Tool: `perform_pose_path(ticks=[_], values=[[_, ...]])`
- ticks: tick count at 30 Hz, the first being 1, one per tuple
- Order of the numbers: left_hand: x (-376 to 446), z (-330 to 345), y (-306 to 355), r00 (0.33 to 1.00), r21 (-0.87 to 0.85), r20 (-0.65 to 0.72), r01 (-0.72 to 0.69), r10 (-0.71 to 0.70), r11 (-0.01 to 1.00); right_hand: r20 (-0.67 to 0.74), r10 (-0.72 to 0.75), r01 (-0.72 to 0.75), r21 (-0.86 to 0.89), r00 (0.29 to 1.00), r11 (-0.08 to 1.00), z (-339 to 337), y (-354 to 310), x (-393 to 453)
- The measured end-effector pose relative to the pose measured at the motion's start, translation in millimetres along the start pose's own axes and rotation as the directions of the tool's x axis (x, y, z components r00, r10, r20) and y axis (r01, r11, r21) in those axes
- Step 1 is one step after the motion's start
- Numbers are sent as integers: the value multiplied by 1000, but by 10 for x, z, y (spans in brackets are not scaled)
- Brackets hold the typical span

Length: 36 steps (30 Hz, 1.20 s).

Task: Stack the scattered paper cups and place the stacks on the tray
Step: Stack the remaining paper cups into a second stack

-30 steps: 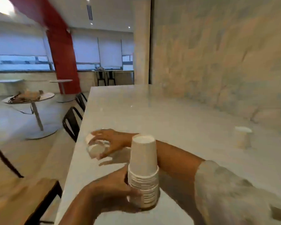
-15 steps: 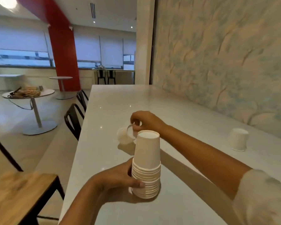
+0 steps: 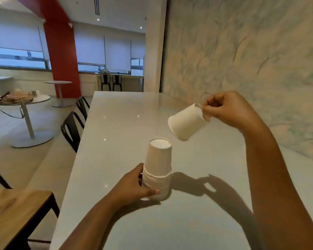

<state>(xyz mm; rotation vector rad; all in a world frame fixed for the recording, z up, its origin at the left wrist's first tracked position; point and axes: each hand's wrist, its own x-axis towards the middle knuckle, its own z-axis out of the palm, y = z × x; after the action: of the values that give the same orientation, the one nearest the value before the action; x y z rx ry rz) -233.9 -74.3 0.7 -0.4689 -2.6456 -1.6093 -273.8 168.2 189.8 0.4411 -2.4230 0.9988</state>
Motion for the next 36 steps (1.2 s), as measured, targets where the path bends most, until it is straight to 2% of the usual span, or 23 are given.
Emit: perform_pose_path(ticks=[5,9,14,15,18,19,21,23,26,30,32,36], values=[[-3,102,99,999,41,27,-22,21,999,189,-43,65,-116,981,991,62,-243,-165],[43,159,85,998,69,58,-38,34,997,346,-23,106,-221,938,969,264,-415,-260],[47,186,87,997,35,62,-47,45,998,404,9,186,-439,915,879,662,-495,-305],[44,189,87,997,29,60,-50,48,998,423,11,184,-419,906,889,659,-471,-267],[42,164,58,996,26,64,-58,56,998,525,36,77,-191,851,979,395,-272,-85],[43,147,49,996,23,68,-58,56,998,483,52,26,-153,874,988,270,-143,-14],[51,128,33,996,17,68,-53,52,998,310,112,-80,-114,944,990,52,239,143],[52,123,26,997,29,64,-49,47,998,125,244,-229,-128,962,965,-74,717,289],[62,133,19,998,37,56,-26,24,999,-171,476,-503,-202,863,840,-98,1357,335],[63,144,12,999,27,36,-4,3,1000,-508,471,-574,-57,721,817,132,1788,124],[61,144,24,999,5,49,1,-2,1000,-543,505,-621,-39,671,783,244,1950,37],[59,132,39,998,12,57,16,-17,1000,-429,645,-721,-21,632,692,353,2161,-26]])
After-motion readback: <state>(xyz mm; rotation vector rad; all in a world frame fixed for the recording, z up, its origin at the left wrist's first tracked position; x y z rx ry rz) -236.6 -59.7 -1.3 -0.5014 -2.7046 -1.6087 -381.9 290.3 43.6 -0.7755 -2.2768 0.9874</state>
